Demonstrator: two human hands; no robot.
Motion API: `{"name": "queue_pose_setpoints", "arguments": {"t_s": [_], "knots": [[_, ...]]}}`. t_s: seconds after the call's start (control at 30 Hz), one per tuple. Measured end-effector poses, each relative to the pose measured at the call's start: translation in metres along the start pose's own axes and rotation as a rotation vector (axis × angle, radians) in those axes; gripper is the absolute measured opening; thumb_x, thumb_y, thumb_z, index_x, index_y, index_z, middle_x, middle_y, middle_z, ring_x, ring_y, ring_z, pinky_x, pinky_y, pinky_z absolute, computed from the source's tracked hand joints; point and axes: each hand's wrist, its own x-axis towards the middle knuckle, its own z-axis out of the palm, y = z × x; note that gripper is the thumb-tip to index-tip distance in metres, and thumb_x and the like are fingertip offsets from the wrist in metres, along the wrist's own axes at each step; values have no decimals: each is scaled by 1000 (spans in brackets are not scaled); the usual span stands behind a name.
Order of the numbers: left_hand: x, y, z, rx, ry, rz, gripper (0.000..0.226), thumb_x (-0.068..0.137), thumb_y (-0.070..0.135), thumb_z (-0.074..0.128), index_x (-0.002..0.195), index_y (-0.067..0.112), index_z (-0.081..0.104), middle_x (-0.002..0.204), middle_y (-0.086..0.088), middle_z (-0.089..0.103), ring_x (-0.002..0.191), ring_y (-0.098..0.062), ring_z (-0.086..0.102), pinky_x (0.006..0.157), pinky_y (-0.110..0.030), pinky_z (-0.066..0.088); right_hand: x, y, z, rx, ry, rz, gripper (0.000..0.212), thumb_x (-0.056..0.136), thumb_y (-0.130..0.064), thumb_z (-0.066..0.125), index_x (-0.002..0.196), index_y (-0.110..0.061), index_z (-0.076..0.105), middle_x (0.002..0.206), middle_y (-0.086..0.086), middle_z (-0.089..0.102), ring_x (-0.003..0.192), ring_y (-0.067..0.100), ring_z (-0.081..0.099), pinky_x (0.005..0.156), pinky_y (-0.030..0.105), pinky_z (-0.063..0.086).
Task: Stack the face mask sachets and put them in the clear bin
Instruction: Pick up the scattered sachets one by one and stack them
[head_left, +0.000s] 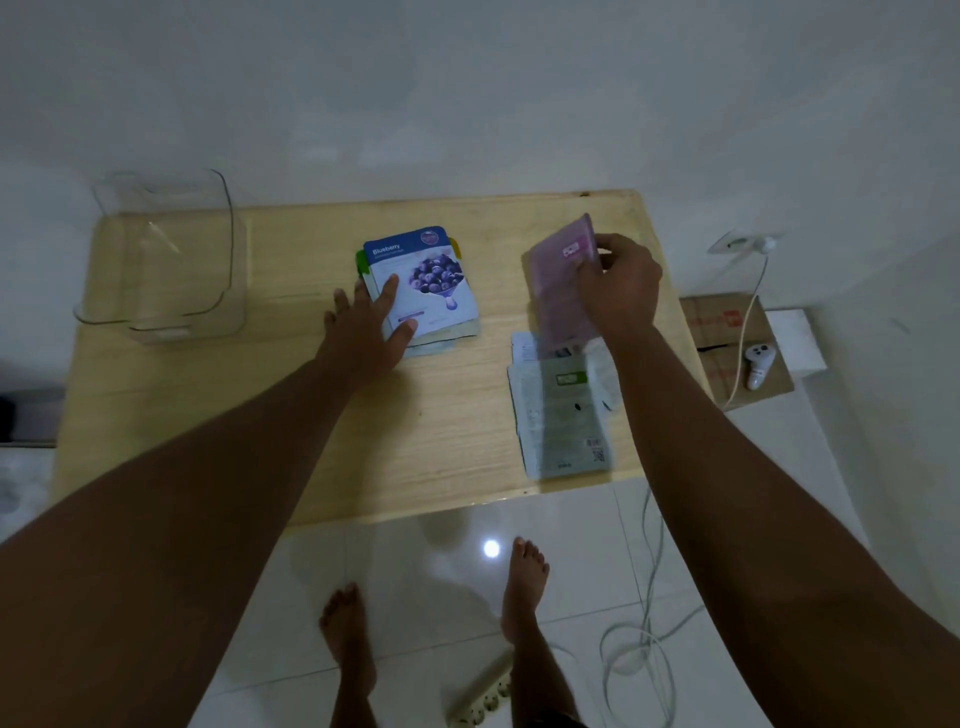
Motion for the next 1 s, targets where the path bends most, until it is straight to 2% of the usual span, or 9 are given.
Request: {"name": "queue_pose_setpoints", "arguments": {"t_s": [0.23, 0.37, 0.47, 0.53, 0.7, 0.77, 0.83, 0.9, 1.0], "knots": [[-2, -3, -1, -46, -7, 6, 74, 92, 58, 37, 154, 30, 6, 162, -19, 6, 145, -50, 1, 115, -62, 9, -3, -85, 60, 63, -61, -174, 28, 87, -35, 61, 109, -23, 74, 93, 0, 78, 87, 17, 72, 77, 23, 51], [-3, -5, -1, -75, 7, 2, 74, 92, 57, 40, 154, 30, 9, 161, -19, 10, 145, -49, 3, 115, -60, 10, -22, -115, 101, 59, -260, -179, 32, 84, -39, 66, 109, -22, 73, 91, -4, 75, 77, 10, 70, 75, 20, 55], [-2, -7, 1, -45, 25, 40, 78, 87, 57, 41, 153, 26, 13, 158, -23, 19, 143, -53, 12, 113, -64, 17, -37, -121, 112, -50, -371, -331, 36, 88, -34, 55, 116, -18, 71, 112, 6, 73, 103, 24, 68, 93, 33, 53], [-1, -9, 1, -42, 4, 39, 78, 87, 54, 42, 153, 23, 14, 158, -23, 19, 143, -54, 12, 113, -65, 17, -42, -115, 111, -142, -402, -349, 33, 90, -27, 53, 118, -19, 69, 117, 8, 70, 109, 28, 64, 93, 39, 53], [-3, -5, 2, -198, 49, 18, 69, 94, 40, 28, 155, 22, 0, 162, -16, 11, 145, -50, 4, 115, -61, 9, -51, -94, 117, -429, -553, -387, 36, 72, -27, 73, 107, -21, 66, 114, 9, 60, 110, 35, 57, 88, 48, 54], [-3, -4, 4, -249, 70, 13, 65, 97, 38, 26, 154, 26, -4, 163, -13, 8, 146, -48, 0, 116, -60, 6, -56, -86, 122, -433, -561, -387, 48, 73, -28, 75, 119, -23, 63, 124, 8, 56, 119, 33, 50, 93, 50, 51], [-2, -6, 6, -195, 71, 27, 66, 94, 47, 23, 154, 32, 0, 162, -14, 12, 146, -48, 2, 115, -61, 7, -58, -79, 124, -382, -540, -399, 50, 77, -28, 71, 125, -25, 59, 130, 8, 53, 122, 32, 47, 94, 52, 50], [-1, -9, 9, -139, 63, 34, 68, 92, 54, 25, 153, 33, 4, 162, -17, 14, 146, -48, 3, 116, -62, 8, -56, -69, 125, -258, -492, -443, 40, 83, -31, 57, 122, -24, 61, 124, 5, 59, 113, 30, 55, 88, 50, 54], [-1, -10, 11, -128, 53, 36, 69, 94, 54, 30, 153, 32, 2, 162, -19, 10, 146, -48, 0, 116, -62, 5, -44, -43, 113, -101, -408, -412, 44, 83, -28, 46, 124, -26, 62, 120, 1, 65, 108, 22, 61, 87, 46, 57]]}}
